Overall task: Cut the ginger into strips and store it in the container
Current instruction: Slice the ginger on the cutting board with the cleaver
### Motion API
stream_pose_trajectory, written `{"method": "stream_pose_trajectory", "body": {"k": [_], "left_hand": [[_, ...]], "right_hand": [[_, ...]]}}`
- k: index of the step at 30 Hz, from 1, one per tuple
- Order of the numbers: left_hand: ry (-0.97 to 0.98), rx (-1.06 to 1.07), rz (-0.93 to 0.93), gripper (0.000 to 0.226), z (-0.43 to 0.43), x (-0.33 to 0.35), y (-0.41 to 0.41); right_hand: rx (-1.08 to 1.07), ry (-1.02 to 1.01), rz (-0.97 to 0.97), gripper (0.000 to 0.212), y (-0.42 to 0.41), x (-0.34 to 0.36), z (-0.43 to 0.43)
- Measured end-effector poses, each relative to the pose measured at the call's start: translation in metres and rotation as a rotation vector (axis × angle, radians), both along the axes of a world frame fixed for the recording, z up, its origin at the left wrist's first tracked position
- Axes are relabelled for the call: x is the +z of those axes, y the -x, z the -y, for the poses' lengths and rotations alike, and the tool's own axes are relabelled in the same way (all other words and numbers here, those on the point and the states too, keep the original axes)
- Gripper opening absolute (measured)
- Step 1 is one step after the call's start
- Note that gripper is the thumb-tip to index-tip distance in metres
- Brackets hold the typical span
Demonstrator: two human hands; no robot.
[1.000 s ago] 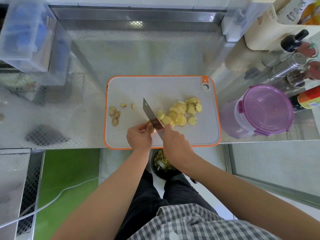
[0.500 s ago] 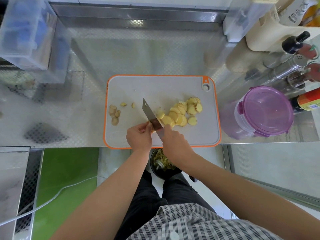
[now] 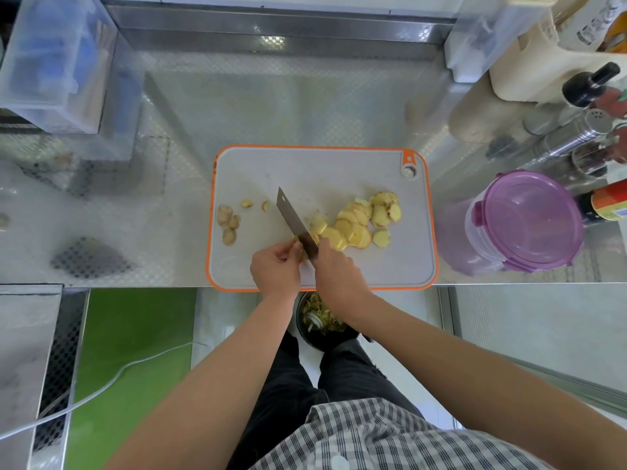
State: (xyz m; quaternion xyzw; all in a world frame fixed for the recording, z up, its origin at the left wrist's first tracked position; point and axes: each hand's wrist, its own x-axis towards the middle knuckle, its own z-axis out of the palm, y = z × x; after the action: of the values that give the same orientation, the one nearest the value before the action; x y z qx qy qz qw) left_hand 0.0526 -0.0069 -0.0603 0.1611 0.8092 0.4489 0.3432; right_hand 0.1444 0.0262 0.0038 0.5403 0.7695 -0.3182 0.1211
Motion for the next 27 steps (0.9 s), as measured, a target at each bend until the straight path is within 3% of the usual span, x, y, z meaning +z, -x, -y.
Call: {"method": "stream_pose_trajectory", "body": {"k": [5, 10, 27], "left_hand": [[-0.027, 0.016, 0.110, 0.005, 0.001, 0.001, 0.003], [-0.094, 0.095, 0.242, 0.005, 0.001, 0.007, 0.001], [-0.113, 0.094, 0.177, 0.013, 0.002, 0.009, -0.006]], "right_hand": [[-0.014, -0.003, -0.041, 0.006, 0.003, -0.008, -0.008], [-0.074, -0.019, -0.168, 0.010, -0.011, 0.001, -0.011], [-0.019, -0.021, -0.072, 0.014, -0.016, 0.017, 0.000]]}}
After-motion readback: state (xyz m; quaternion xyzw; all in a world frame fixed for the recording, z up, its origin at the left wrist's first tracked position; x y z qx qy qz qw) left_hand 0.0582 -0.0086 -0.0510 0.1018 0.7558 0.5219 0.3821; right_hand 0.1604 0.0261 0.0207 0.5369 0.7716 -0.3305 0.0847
